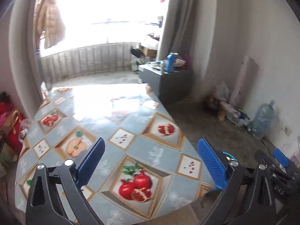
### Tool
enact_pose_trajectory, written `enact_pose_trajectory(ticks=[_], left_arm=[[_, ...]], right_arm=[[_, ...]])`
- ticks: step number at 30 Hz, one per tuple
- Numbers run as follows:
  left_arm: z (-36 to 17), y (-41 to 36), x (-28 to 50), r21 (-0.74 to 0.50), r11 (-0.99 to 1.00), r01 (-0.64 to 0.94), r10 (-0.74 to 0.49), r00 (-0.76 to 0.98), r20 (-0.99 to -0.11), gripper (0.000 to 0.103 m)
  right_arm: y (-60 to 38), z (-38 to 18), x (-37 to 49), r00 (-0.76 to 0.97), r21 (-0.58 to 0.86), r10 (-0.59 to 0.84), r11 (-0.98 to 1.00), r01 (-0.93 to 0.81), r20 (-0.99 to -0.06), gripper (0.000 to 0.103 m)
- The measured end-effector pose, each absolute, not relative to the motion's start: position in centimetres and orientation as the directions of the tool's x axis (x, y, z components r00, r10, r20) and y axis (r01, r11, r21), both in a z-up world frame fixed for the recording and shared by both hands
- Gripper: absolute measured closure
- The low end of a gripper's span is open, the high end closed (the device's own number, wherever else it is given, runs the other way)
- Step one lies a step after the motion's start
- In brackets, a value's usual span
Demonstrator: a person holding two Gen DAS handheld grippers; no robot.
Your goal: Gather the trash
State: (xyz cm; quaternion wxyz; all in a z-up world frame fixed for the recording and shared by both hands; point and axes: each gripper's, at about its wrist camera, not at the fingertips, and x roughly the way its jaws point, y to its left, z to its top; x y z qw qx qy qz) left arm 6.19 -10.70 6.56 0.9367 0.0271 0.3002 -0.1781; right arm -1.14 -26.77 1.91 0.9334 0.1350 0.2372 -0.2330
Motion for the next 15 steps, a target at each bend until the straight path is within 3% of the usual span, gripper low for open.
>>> enact_pose_trajectory(ticks=[9,15], left_arm=[[2.4,-3.7,3.6,0.041,0.991,0.125,-0.073,0.779,-0.622,0.006],[-0.8,-3.0,3.5,-0.026,0.999,0.033,-0.041,0.686,-0.726,0.006]], right_arm=[[-18.3,1.1,0.3,0.766,-0.108,-0.412,0.903,0.416,-0.494,0.008],[-16.0,-2.5,1.5,0.642,-0.140,-0.362,0.918,0.370,-0.676,0.008]])
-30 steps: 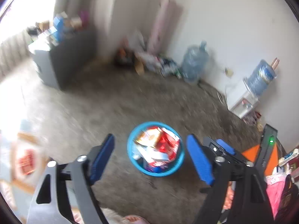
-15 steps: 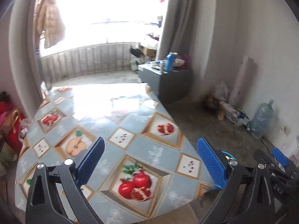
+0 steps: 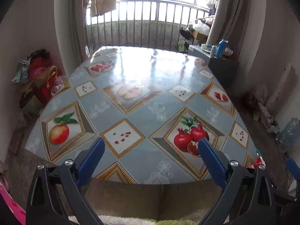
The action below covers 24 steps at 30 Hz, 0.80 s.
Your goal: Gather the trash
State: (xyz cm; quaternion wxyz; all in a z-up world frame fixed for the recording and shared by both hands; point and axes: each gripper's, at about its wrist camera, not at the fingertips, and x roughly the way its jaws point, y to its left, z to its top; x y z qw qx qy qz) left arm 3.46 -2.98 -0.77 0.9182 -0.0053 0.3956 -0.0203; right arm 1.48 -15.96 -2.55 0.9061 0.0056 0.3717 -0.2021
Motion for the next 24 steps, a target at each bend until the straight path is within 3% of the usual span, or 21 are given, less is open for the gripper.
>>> enact_pose_trajectory(ticks=[11,24], left_arm=[[-2.9,-2.5,4.8,0.059,0.998,0.020,0.035,0.608,-0.793,0.006],[-3.5,-4.2,5.2,0.116,0.990,0.084,0.045,0.590,-0.806,0.006]], right_arm=[[-18.8,-5.3,1.3,0.501,-0.133,-0.381,0.878,0.460,-0.777,0.008],[-19.8,-5.3,1.1,0.470,-0.186,-0.443,0.848,0.496,-0.764,0.008]])
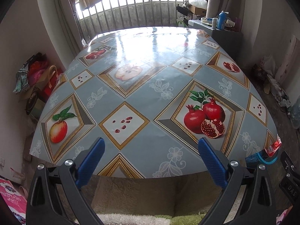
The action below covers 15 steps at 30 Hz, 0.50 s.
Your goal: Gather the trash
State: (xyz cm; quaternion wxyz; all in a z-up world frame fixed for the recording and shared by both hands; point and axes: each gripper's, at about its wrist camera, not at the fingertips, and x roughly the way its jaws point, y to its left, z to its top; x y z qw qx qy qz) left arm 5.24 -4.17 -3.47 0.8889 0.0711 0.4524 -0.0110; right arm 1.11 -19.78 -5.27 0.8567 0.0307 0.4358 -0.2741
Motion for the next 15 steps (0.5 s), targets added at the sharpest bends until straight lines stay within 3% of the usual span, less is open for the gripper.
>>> enact_pose_trajectory(ticks=[15], left_arm=[[-3.28,-4.82,4.96,0.133,0.986,0.106,0.045,0.592,-0.805,0.006]], right_arm=[[-19.30,-5.06,1.02,0.478,-0.214,-0.461,0.849,0.484,-0.748,0.008]])
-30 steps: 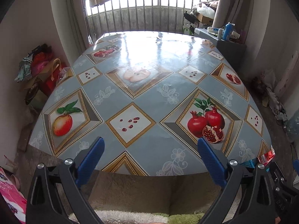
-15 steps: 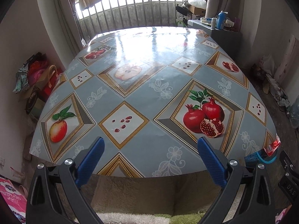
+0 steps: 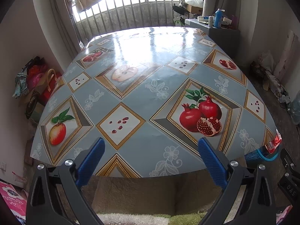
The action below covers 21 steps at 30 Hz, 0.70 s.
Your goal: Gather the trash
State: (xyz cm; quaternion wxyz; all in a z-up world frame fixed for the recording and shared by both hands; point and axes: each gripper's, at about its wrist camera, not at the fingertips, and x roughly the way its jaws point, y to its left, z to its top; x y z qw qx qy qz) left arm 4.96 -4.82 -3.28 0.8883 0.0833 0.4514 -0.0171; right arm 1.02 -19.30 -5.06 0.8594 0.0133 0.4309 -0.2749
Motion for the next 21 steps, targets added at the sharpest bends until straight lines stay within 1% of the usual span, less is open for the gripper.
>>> enact_pose_trajectory(ticks=[21], left_arm=[[-2.87,-5.12,4.53,0.118,0.984,0.133,0.016,0.595,-0.803,0.006]], right_arm=[[-19.40,-4.39,0.90,0.482,-0.224,-0.476,0.842,0.491,-0.735,0.008]])
